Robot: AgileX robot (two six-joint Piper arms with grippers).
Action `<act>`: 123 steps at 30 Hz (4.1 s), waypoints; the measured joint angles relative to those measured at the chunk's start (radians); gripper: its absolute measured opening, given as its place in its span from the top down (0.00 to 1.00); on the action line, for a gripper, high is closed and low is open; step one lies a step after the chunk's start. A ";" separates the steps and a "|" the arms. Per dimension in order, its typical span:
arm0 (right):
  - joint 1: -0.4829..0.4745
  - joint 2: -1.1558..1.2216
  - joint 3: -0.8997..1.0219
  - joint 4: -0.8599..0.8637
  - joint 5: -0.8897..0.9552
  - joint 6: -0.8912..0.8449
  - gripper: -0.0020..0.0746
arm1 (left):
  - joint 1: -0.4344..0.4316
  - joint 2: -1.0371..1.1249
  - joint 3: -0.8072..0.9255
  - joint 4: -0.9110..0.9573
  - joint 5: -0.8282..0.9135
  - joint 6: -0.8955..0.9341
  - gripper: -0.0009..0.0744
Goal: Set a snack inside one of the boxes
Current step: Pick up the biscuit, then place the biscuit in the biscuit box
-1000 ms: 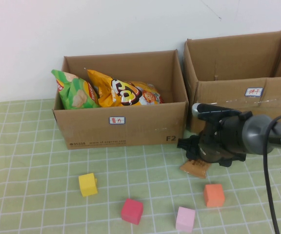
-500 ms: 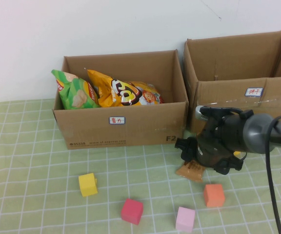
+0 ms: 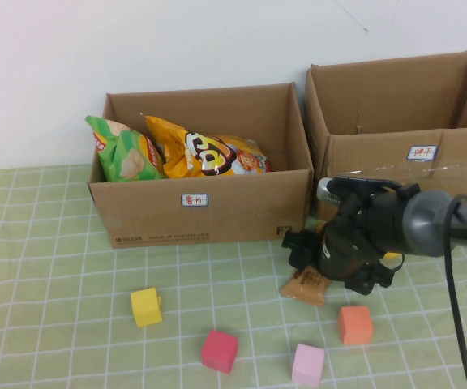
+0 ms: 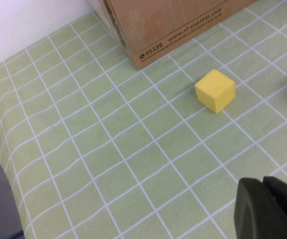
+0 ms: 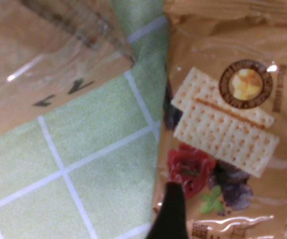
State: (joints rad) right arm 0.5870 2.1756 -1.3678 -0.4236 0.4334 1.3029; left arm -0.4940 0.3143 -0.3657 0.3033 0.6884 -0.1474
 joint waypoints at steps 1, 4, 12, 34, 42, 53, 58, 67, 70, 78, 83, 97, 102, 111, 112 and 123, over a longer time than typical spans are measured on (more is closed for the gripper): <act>0.002 0.000 0.000 0.002 -0.002 -0.006 0.20 | 0.000 0.000 0.000 0.000 0.000 0.000 0.99; 0.002 0.000 0.000 0.007 -0.006 -0.022 0.20 | 0.000 0.000 0.000 0.000 0.000 0.000 0.99; 0.004 0.000 0.000 0.016 -0.100 -0.035 0.20 | 0.000 0.000 0.000 0.000 0.000 0.000 0.99; 0.007 0.016 0.000 0.007 -0.112 -0.129 0.20 | 0.000 0.000 0.000 -0.002 0.000 0.000 0.99; 0.012 0.019 -0.004 0.008 -0.095 -0.196 0.20 | 0.000 0.000 0.000 -0.002 0.000 0.000 0.99; 0.018 0.024 -0.009 0.016 -0.069 -0.285 0.21 | 0.000 0.000 0.000 -0.002 0.000 0.000 0.99; 0.018 0.024 -0.009 0.016 -0.044 -0.303 0.32 | 0.000 0.000 0.000 -0.002 0.000 0.000 0.99; 0.018 0.015 -0.012 0.022 -0.012 -0.303 0.41 | 0.000 0.000 0.000 -0.002 0.000 0.000 0.99; 0.018 0.000 -0.008 0.022 0.024 -0.303 0.43 | 0.000 0.000 0.000 -0.002 0.000 0.000 0.99; 0.018 -0.080 0.000 0.024 0.074 -0.303 0.46 | 0.000 0.000 0.000 -0.002 0.000 0.000 0.99; 0.018 -0.140 0.000 0.025 0.134 -0.303 0.47 | 0.000 0.000 0.000 -0.002 0.000 0.000 0.99; 0.018 -0.338 0.000 0.026 0.195 -0.303 0.48 | 0.000 0.000 0.000 -0.002 0.000 0.000 0.99; 0.018 -0.400 0.001 -0.073 0.136 -0.303 0.48 | 0.000 0.000 0.000 -0.003 0.000 0.000 0.99; 0.018 -0.435 0.001 -0.646 -0.062 -0.158 0.48 | 0.000 0.000 0.000 -0.005 0.000 0.000 0.99; 0.018 -0.435 0.001 -0.711 -0.070 -0.121 0.48 | 0.000 0.000 0.000 -0.005 0.000 0.000 0.99; 0.002 -0.386 0.001 -1.240 0.152 0.322 0.49 | 0.000 0.000 0.000 -0.009 0.000 0.000 0.99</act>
State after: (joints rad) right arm 0.5891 1.7892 -1.3668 -1.6633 0.5849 1.6254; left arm -0.4940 0.3143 -0.3657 0.2948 0.6884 -0.1474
